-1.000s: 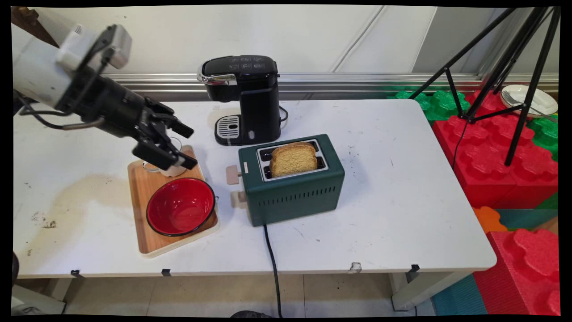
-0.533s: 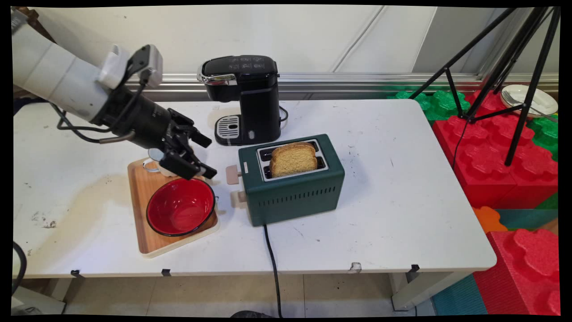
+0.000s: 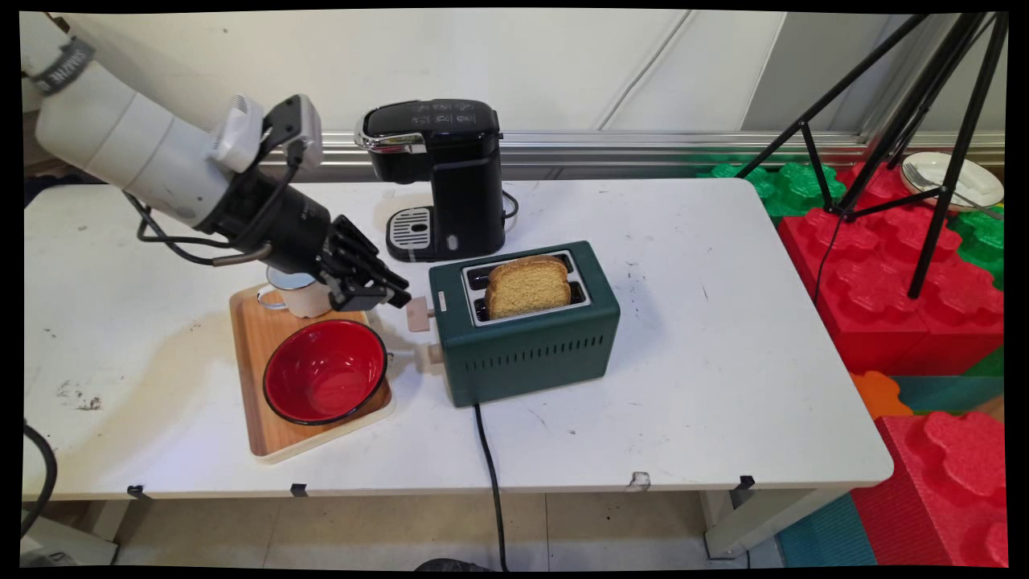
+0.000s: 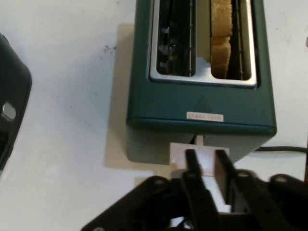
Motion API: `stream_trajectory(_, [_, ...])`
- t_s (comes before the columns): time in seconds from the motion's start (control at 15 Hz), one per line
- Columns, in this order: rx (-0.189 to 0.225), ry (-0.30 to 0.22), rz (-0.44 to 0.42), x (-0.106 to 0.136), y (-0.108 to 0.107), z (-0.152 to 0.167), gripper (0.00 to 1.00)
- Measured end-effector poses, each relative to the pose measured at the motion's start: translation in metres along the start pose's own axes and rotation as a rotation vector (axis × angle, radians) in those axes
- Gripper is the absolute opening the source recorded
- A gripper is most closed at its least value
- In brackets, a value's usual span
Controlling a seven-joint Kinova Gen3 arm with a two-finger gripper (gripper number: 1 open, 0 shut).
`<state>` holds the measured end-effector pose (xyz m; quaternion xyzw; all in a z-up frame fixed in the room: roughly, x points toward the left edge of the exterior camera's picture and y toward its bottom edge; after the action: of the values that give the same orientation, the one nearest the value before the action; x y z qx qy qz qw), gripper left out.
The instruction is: Press the toaster switch
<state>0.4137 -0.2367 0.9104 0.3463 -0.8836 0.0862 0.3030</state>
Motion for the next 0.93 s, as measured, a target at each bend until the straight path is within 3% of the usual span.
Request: stream_trajectory(0.93, [-0.006,-0.048,-0.02,0.011,-0.006,0.041,0.0])
